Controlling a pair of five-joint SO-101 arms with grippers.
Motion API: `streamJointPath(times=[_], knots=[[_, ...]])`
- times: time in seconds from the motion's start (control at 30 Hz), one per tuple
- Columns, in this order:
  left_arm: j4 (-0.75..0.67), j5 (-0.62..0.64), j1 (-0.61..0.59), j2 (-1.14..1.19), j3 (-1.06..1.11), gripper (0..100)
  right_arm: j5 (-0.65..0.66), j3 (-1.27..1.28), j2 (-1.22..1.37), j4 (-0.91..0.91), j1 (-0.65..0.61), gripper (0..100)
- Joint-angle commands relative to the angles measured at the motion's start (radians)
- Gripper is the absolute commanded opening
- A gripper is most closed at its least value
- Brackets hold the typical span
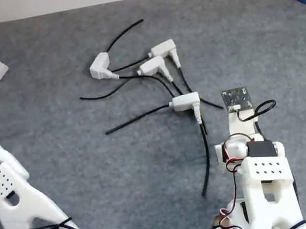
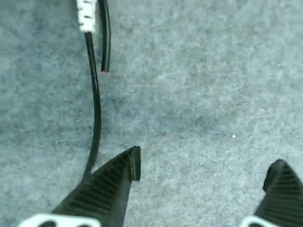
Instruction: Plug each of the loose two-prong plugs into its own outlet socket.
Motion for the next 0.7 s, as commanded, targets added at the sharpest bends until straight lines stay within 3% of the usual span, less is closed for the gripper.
streamJointPath(times=[0.0,0.27,0.43,0.67], knots=[[-0.021,0.002,0.022,0.012,-0.033,34,-0.002,-0.005,-0.024,-0.010,-0.010,39.2],[0.098,-0.008,-0.048,0.007,-0.033,34,-0.002,-0.005,-0.024,-0.010,-0.010,39.2],[0.264,-0.166,-0.105,-0.048,-0.033,33,-0.002,-0.005,-0.025,-0.010,-0.010,39.2],[0.474,-0.304,-0.162,-0.116,-0.033,18,-0.002,-0.005,-0.025,-0.010,-0.010,39.2]])
